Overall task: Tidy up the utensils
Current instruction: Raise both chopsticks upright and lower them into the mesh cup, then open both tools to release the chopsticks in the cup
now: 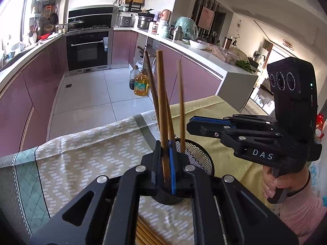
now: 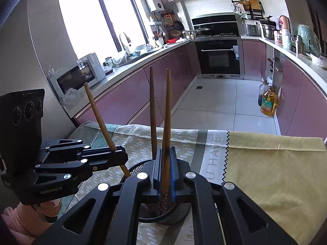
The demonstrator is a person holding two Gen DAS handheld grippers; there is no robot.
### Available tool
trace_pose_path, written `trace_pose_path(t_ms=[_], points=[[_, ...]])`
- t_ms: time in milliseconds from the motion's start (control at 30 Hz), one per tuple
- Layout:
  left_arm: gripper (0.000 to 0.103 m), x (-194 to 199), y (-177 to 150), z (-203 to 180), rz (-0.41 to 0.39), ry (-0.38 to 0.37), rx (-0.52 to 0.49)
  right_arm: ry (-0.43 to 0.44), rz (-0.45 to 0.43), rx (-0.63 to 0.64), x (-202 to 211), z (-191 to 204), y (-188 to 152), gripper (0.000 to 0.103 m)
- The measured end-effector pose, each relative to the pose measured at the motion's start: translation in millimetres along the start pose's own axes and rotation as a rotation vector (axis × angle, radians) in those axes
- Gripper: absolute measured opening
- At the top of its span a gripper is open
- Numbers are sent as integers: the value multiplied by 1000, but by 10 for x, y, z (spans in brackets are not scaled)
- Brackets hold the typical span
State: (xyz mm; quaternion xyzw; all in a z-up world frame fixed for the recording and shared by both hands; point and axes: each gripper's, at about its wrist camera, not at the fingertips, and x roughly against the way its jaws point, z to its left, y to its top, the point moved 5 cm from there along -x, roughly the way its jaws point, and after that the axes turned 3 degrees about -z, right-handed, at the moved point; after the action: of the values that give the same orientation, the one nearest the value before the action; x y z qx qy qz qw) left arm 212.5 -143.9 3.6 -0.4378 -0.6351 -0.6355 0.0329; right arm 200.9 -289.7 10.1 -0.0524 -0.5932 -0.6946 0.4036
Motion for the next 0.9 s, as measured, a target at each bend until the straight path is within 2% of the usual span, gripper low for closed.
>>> trace_pose_path(t_ms=[67,133,167,300,533,700,767,900], points=[[8,-39,2,30,8,7,10,0,-3,-8,4,-7,6,8],[15,-81,-10,59,12,26,18,-2,-13,-11,20,-2,4,8],[21,-91,-18,68,10,33,20,-1,-17,-13,32,2,0,12],[22,-47,-74,79,-2,43,33,1,-32,-3,102,57,-41,25],[33,318,-226,138,-93,90,34,30,-67,30,273,260,-199,47],[48,654,-430,170,-151,132,16,92,-72,76,401,529,-395,57],[52,745,-503,203,-159,158,12,115,-71,84,424,618,-479,67],[59,849,-758,295,-136,193,12,118,-39,96,360,701,-691,71]])
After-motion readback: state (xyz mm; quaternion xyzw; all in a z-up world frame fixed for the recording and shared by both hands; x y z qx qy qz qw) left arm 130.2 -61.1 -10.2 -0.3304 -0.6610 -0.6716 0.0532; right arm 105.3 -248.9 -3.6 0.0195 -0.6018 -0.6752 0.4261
